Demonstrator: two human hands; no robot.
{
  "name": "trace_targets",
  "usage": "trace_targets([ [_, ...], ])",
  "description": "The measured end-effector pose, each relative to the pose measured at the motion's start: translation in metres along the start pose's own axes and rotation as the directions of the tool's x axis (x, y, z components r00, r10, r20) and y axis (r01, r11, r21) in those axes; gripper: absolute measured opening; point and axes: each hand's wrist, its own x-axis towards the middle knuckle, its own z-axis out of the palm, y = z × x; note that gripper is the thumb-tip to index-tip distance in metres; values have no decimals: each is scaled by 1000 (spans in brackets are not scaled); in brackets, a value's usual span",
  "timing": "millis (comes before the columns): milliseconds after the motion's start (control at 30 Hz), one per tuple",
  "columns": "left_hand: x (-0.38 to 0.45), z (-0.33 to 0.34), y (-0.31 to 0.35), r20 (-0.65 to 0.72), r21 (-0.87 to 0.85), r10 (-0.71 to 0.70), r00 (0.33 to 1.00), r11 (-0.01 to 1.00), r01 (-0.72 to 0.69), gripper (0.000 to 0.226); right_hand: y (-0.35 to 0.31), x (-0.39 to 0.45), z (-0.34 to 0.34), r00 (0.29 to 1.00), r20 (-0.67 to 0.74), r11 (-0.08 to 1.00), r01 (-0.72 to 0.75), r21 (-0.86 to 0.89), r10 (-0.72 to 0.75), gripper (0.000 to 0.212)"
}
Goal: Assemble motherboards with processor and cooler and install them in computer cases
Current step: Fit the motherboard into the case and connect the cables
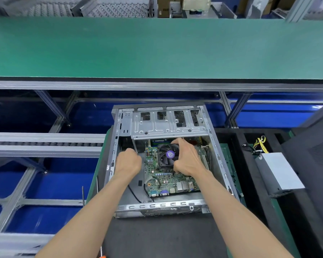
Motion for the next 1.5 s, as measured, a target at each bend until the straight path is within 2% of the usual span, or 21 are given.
trace_targets([
  [67,-4,-6,4,40,195,96,995,975,-102,11,0,0,0,1000,3,1000,7,-6,-7,73],
  [133,-10,-9,9,75,326,157,985,929,-173,12,0,0,0,1000,3,1000,12,-6,-12,72],
  [233,-17,-20,19,46,528,255,966,815,-240,5,-1,0,1,1000,14,1000,26,-11,-25,71],
  [400,-15,-46,31,74,748,409,909,581,-322,21,0,0,3,999,21,999,33,-34,-33,69],
  [533,-15,-39,22,243,805,553,797,343,-484,25,0,0,3,999,29,999,34,-32,-33,69],
  [633,-11,-36,11,396,803,642,656,104,-587,18,2,1,3,999,27,999,39,-29,-38,69],
  [667,-9,-36,7,452,791,654,607,21,-612,13,2,1,3,999,25,999,40,-28,-39,69],
  [733,-7,-33,-3,550,783,613,568,-140,-606,22,3,1,4,999,23,999,37,-25,-37,70],
  [867,-14,-12,-17,637,768,467,613,-450,-456,54,2,1,4,999,28,999,32,-24,-32,70],
  [933,-21,2,-20,678,720,397,619,-527,-450,69,2,1,3,999,35,999,38,-28,-37,69],
  [967,-24,7,-21,695,701,361,621,-532,-475,72,2,2,3,999,34,999,39,-29,-38,68],
  [1033,-26,15,-23,733,675,317,602,-452,-583,63,2,2,3,999,30,999,45,-31,-44,68],
  [1133,-24,11,-28,798,596,255,546,-197,-779,39,2,2,4,998,23,998,53,-42,-52,67],
  [1200,-26,2,-31,821,553,215,529,-66,-830,31,3,2,5,999,20,998,49,-47,-48,67],
  [1267,-30,-1,-34,823,535,172,542,90,-840,25,3,2,5,999,19,998,39,-42,-38,67],
  [1367,-38,1,-26,864,444,98,494,317,-838,23,3,3,5,999,22,999,35,-36,-34,67],
  [1433,-40,3,-20,869,407,59,491,480,-777,28,3,3,5,999,21,999,36,-36,-35,67],
  [1500,-41,2,-18,861,408,16,508,573,-710,31,4,3,5,999,18,999,38,-35,-37,67],
])
